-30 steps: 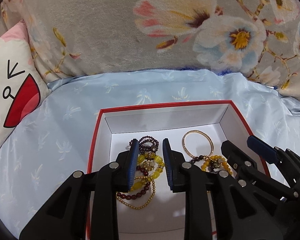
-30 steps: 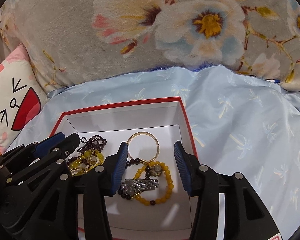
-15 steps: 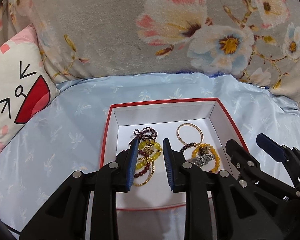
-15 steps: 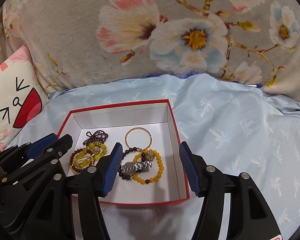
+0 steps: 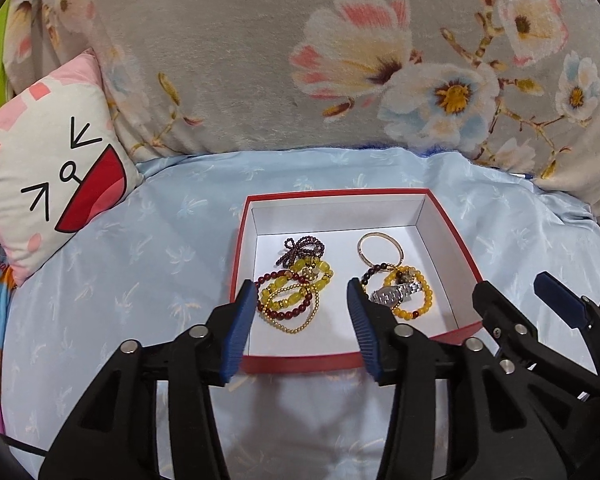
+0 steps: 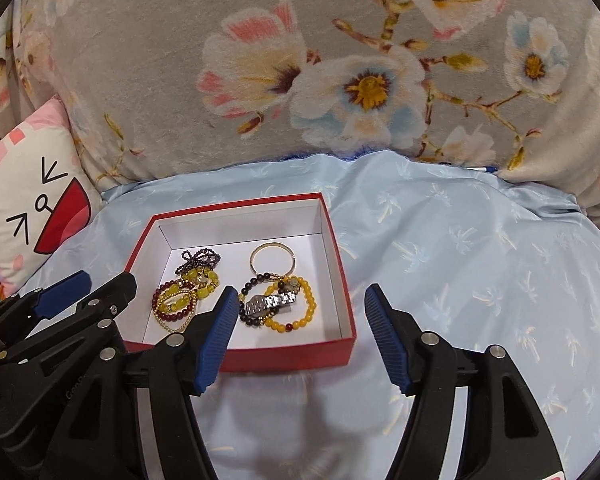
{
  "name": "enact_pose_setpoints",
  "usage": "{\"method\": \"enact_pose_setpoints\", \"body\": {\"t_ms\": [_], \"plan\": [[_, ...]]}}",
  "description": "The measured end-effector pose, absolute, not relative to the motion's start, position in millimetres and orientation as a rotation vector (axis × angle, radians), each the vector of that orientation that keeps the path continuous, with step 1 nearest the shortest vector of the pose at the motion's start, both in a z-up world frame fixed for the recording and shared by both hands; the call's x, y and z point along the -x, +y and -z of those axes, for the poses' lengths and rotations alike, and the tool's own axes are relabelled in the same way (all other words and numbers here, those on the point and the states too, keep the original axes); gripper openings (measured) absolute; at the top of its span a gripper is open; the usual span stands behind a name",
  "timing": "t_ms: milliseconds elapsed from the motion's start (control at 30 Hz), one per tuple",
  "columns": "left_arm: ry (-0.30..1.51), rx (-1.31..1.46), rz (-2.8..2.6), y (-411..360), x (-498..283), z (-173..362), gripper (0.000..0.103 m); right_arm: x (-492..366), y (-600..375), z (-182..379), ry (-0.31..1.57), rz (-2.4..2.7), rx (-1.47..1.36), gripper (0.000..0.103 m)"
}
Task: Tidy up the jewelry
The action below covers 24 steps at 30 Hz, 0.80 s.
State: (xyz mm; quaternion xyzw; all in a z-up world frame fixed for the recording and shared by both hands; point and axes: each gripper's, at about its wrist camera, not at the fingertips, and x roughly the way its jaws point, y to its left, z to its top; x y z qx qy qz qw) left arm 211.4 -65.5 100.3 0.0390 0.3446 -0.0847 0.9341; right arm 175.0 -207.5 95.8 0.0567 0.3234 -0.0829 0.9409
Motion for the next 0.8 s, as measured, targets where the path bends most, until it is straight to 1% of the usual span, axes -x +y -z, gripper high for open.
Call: {"method": "enact_pose_setpoints", "body": {"t_ms": [33,267,333,500,633,800], "plan": [[0.701,-0.08,0.173,-65,-209,-101,0.05,-171,-209,-96,0.657,0.17,-0.121,0.066],[0.687,-0.093,0.177,-66,-189,-102,0.054,-150,-214,-97,0.645,0.181,-0.129,0.07],[0.685,-0.095,0.167,-66,-184,-101,0.059,-145,-214,-96,0.643,0.192,-0.119,0.071],[0.68,-0.08,0.143,-61,-174,-97,0.068,-133,-216,-94,0.642,0.234,-0.119,0.079],[0.678,-0.074,0.114,-56,-168,-94,0.079,-124,-217,-90,0.643,0.245,-0.127,0.081],[0.69,-0.046,0.104,-47,-161,-91,0.087,-115,-217,-88,0.652,0.235,-0.142,0.083]]}}
